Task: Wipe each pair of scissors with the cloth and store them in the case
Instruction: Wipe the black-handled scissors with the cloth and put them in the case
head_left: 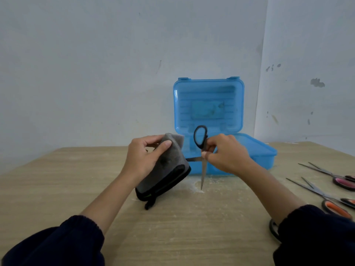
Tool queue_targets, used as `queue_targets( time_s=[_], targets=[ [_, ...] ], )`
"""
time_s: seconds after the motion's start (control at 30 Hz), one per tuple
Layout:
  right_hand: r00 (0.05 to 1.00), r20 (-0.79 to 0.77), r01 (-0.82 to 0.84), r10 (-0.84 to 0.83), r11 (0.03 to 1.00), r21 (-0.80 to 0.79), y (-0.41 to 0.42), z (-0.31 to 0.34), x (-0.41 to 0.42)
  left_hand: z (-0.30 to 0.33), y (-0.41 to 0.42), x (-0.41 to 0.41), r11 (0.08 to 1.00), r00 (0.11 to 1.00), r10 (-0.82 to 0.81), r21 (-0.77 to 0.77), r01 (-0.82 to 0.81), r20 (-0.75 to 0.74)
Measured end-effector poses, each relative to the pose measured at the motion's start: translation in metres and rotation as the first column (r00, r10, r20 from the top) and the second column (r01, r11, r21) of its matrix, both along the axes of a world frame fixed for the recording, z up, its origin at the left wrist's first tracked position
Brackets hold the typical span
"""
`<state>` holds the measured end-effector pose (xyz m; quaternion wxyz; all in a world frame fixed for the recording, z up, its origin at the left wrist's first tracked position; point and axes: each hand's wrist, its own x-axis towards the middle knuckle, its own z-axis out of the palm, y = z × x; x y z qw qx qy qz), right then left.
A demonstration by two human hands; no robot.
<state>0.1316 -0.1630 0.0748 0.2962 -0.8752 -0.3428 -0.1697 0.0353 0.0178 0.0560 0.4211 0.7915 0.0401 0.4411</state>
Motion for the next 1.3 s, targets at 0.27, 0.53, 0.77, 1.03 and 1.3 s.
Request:
queue_targets(
  time_s=[0.27, 0.53, 0.77, 1.03, 1.3],
  targets=[
    [0.963, 0.11, -0.254, 0.245, 0.965, 0.07, 0.0, 0.008, -0.011, -0.003, -0.024, -0.001, 0.971, 0.994, -0.033, 0.23, 0.057, -0.105],
    [0.955, 0.014, -0.295, 0.296, 0.946, 0.133, 0.003, 0.004, -0.012, 0.009, -0.026, -0.009, 0.895, 0.978, 0.058, 0.444, 0.038, -0.201],
    [0.945, 0.02, -0.323, 0.326, 0.922, 0.215, 0.007, 0.001, -0.016, 0.004, -0.022, -0.005, 0.868, 0.969, 0.155, 0.494, -0.04, -0.193],
    [0.962, 0.072, -0.273, 0.264, 0.949, 0.161, -0.008, 0.01, -0.002, 0.005, -0.008, -0.004, 0.849, 0.967, 0.164, 0.527, -0.036, -0.198],
    [0.95, 0.024, -0.302, 0.311, 0.901, 0.311, 0.008, -0.003, -0.015, 0.003, -0.023, -0.004, 0.829, 0.979, 0.09, 0.559, 0.027, -0.181]
  ],
)
